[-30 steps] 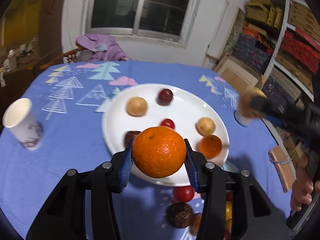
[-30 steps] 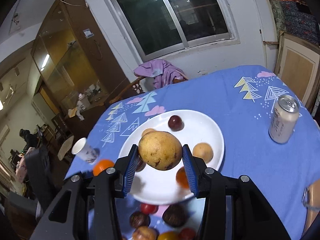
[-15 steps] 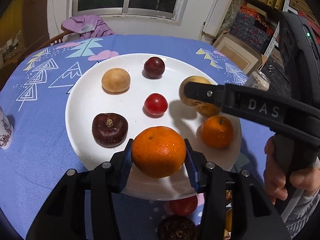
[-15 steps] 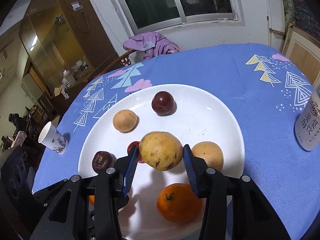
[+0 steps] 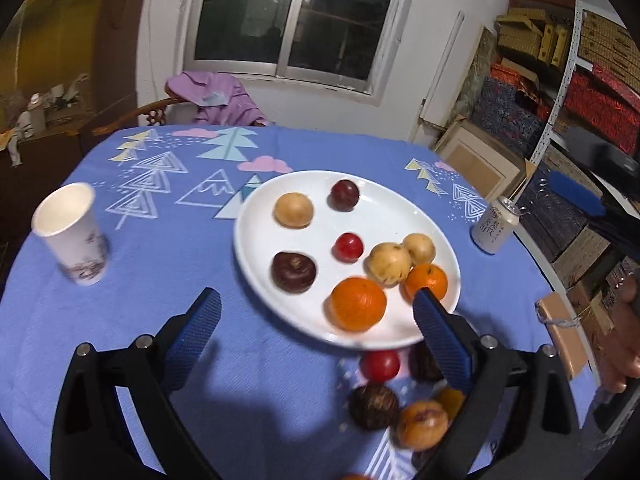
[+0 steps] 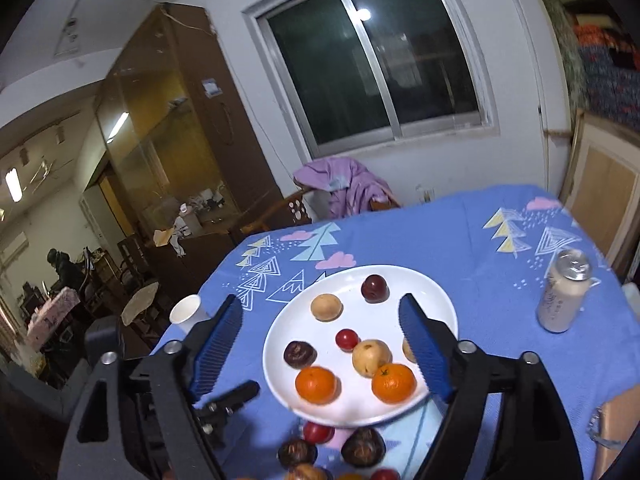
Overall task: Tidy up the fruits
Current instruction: 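Move the left tool to the round orange-tan fruit and grasp it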
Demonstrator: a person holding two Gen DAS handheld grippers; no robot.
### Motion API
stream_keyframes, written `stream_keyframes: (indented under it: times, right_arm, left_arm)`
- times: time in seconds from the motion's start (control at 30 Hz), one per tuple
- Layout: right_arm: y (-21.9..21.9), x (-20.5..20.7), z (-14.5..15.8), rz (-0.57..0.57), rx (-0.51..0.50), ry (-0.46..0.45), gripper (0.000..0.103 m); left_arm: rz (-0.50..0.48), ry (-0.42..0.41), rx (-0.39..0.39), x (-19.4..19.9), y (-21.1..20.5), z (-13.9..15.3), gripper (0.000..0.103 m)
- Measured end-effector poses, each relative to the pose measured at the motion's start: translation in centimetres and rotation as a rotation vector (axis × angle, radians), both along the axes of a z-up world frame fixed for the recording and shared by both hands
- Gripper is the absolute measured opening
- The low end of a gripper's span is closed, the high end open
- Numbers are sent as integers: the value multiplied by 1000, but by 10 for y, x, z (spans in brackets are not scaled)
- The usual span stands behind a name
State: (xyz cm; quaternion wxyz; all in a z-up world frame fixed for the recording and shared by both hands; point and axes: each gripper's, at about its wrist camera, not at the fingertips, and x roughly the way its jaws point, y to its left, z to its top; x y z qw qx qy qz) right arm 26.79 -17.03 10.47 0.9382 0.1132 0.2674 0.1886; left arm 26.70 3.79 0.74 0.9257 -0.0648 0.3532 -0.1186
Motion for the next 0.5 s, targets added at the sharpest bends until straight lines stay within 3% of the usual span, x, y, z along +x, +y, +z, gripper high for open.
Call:
stream_keyframes:
  times: [0.07, 0.23, 0.37, 0.5]
  right_arm:
    - [-5, -26, -5, -4, -7, -28, 94]
    - [-39, -72, -50, -108, -27, -25, 94]
    - [-67, -79, -73, -165, 9, 55, 94]
    - [-83, -77, -77, -181, 99, 97, 94]
  left_arm:
    - [18, -6, 19, -22, 10, -7, 95]
    - [14, 22, 75, -73, 13, -37, 95]
    - [-37, 32, 128, -94, 0, -50, 95]
    - [-98, 38, 221, -104, -21, -62, 97]
